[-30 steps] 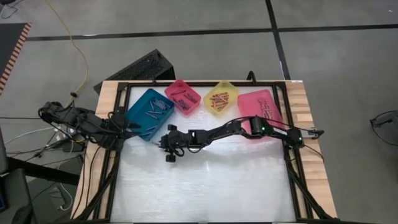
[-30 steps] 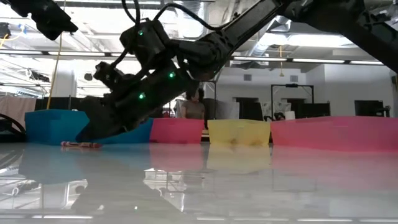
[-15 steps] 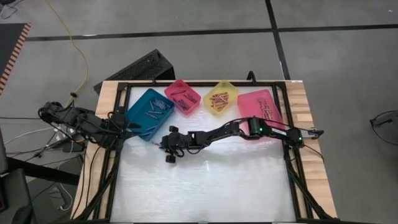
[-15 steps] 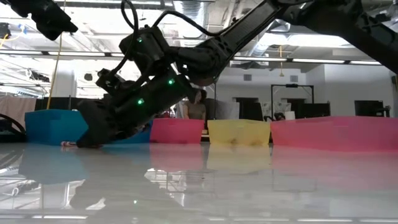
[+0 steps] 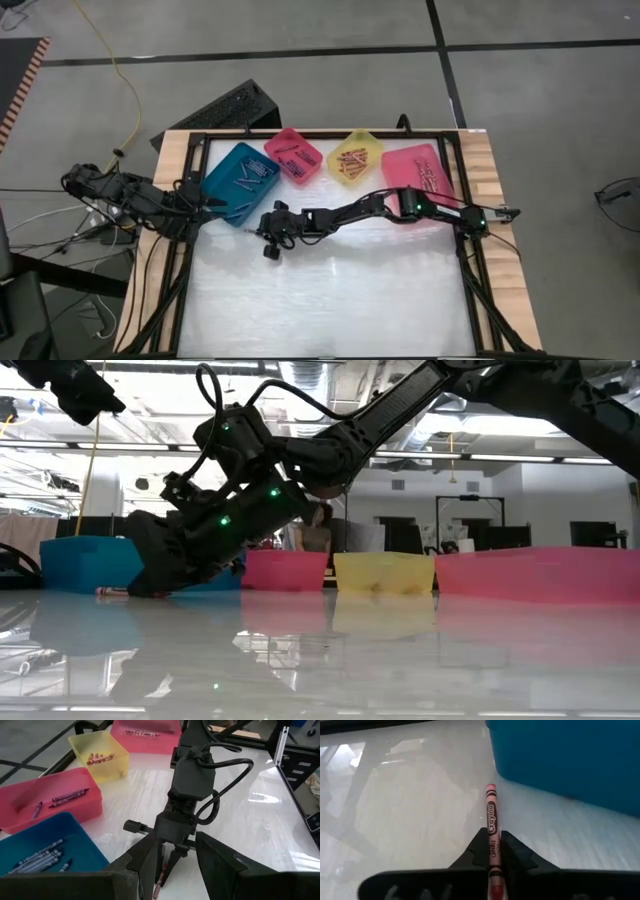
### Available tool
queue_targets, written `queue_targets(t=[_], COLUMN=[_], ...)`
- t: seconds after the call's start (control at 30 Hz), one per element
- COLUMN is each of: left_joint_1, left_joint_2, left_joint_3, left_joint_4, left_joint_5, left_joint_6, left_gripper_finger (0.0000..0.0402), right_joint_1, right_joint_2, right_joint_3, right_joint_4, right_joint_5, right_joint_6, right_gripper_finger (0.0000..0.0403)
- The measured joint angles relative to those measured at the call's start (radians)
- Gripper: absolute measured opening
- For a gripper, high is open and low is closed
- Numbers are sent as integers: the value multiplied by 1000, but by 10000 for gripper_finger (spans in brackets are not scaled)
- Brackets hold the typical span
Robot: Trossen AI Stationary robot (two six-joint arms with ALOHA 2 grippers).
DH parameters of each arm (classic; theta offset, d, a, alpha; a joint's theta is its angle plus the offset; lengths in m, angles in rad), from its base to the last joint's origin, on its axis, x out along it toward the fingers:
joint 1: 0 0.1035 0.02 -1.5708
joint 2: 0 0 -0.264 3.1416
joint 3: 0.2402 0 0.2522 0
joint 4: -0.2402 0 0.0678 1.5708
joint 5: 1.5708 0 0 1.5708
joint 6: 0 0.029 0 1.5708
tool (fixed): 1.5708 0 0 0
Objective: Sort crayons
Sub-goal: Put the pink crayon into the pink bin
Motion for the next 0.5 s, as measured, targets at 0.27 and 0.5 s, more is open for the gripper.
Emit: queue_targets(t=[0.27,0.5], left_joint_1=[0,0], left_joint_2=[0,0], left_joint_3=[0,0], left_joint_4=[0,1], left_joint_5=[0,1], left_joint_6=[-3,-12], left_gripper_finger=[123,123], right_joint_1=[2,2], right_joint_2=[-12,-40], right_joint_3=[-3,-6], right_joint_4=[9,7], right_joint_5=[-4,-8], right_joint_6=[76,92], right_gripper_finger=[7,4])
